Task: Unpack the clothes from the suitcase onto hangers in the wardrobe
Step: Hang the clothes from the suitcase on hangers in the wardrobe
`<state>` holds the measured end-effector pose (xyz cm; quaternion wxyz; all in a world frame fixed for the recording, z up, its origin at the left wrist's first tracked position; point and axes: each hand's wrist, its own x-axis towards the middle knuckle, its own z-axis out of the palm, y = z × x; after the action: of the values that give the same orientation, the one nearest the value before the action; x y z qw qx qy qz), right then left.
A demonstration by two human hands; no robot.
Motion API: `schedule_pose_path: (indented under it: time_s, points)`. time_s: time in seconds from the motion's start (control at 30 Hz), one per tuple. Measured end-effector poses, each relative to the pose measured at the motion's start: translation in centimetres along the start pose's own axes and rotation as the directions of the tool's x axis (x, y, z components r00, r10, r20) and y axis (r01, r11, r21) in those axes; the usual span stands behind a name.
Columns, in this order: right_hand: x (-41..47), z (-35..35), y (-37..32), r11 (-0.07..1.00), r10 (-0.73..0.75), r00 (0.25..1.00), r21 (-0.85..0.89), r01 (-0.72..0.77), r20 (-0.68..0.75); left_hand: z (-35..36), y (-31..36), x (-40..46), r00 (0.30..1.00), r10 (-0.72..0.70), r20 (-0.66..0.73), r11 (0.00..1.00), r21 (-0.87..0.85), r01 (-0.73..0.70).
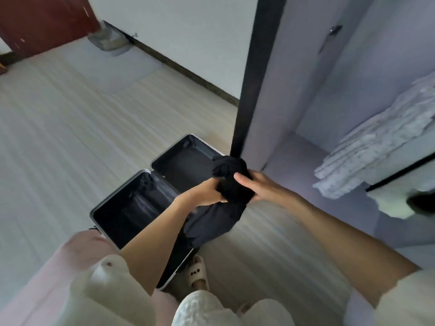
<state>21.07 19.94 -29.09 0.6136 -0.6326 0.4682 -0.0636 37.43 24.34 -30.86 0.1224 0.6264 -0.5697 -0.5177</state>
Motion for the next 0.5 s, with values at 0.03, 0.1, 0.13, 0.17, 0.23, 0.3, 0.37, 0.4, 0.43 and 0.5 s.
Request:
schedule_pose_path:
  time_s: [0.03,0.1,0.13,0.17,0.23,0.3,0.37,0.4,0.43,0.5]
  points:
    - [-0.8,-0.8,0.5,0.999,0.003,1.0,0.041,-0.002,-0.029,0.6,0.4,0.2,1.0,0.002,-0.009,1.0,-0.029,-0.002]
    - [-4.4,-3.5,2.6,0.994,0.007,0.995,0.108,0.003,-0.096,3.3,3.2,0.5,1.0,0.014,-0.026,0.991,-0.129,-0.017]
    - [-5.7,-4.5,3.5,0.993,0.014,0.995,0.12,-0.002,-0.102,4.1,4.2,0.6,0.999,0.015,-0.038,0.974,-0.227,-0.023]
    - [-7.3,-5.5,4.6,0.992,0.022,0.994,0.125,-0.009,-0.105,5.2,5.6,0.8,0.999,0.021,-0.034,0.94,-0.341,-0.031]
    - [-10.1,-7.0,6.4,0.986,0.066,0.995,0.157,-0.054,-0.076,6.8,8.4,1.3,0.999,0.036,-0.026,0.848,-0.528,-0.045]
    - [-13.0,-8.6,7.6,0.982,0.097,0.989,0.17,-0.077,-0.113,8.2,12.0,1.9,0.997,0.074,-0.027,0.793,-0.605,-0.075]
    - [-14.6,-10.2,7.9,0.985,0.092,0.962,0.167,-0.05,-0.258,8.8,14.9,2.6,0.993,0.109,-0.053,0.793,-0.598,-0.119]
    - [-15.2,-11.1,7.8,0.988,0.078,0.931,0.156,-0.023,-0.357,8.9,16.3,2.9,0.99,0.12,-0.067,0.809,-0.572,-0.137]
    - [-15.8,-12.2,7.5,0.99,0.052,0.886,0.142,0.016,-0.461,9.0,17.9,3.2,0.988,0.131,-0.084,0.824,-0.544,-0.156]
    - [-17.0,-14.4,6.6,0.991,0.003,0.771,0.107,0.085,-0.637,8.7,20.8,3.7,0.979,0.16,-0.124,0.818,-0.538,-0.202]
